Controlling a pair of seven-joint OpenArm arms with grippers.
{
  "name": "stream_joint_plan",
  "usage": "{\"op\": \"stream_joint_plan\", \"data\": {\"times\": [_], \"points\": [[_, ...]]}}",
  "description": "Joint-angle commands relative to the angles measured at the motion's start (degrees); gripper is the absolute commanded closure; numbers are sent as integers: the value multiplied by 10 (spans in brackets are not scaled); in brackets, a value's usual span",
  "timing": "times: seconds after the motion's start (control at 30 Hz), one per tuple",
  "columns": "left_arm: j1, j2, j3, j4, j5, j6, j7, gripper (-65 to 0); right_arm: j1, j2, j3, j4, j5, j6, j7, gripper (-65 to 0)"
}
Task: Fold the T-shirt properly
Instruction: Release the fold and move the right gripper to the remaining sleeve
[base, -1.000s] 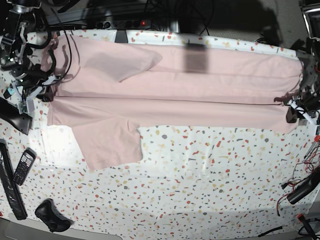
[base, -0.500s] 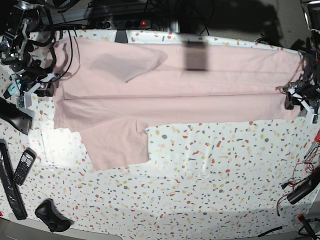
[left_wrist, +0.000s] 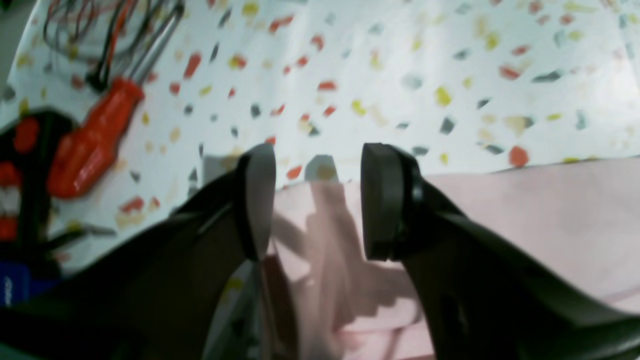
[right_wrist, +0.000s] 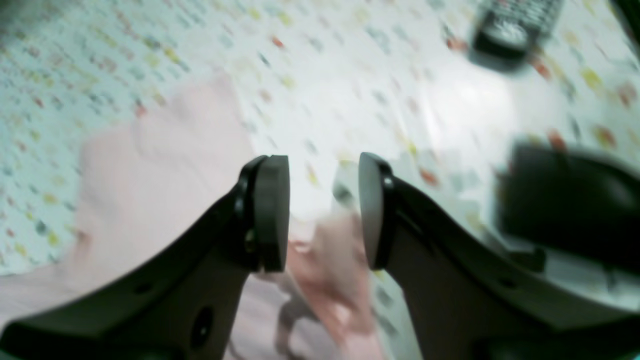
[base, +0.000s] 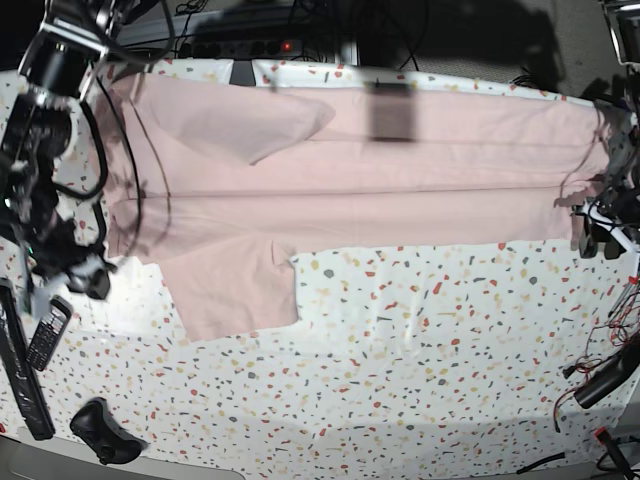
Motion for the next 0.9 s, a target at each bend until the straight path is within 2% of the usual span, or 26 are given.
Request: {"op": "stream_joint_plan", "data": {"times": [0.0,0.13,0.3,0.43,0.57,0.63,0.77,0.87], "points": [[-9,-10,-4,13,-5,0,-14,-266,31,8,-14,-11,4,-3,5,-227],[-9,-9,-3,15,-5,0,-14,-266,120,7,-81,-122,-38,-8,-3,-227],[-9,-9,-3,15,-5,0,-14,-266,224,7,-149,-264,-61,-8,-38,-227],[-9,-9,-3,15,-5,0,-14,-266,283,7,-186,-346,-83,-9,-38,-227],[-9,-9,-3,15,-5,0,-14,-266,318,4,-206,-414,-87,-21,-32,-227],[-9,-9,-3,15,-5,0,-14,-266,325,2,-206,-443,-87,-45,-31,-227],[-9,-9,-3,15,-5,0,-14,-266,332,-8,-206,-485,-125,-45,-26,-226],[-9,-9,-3,15,-5,0,-14,-267,332,-17,-206,-511,-128,-43,-27,-224]]}}
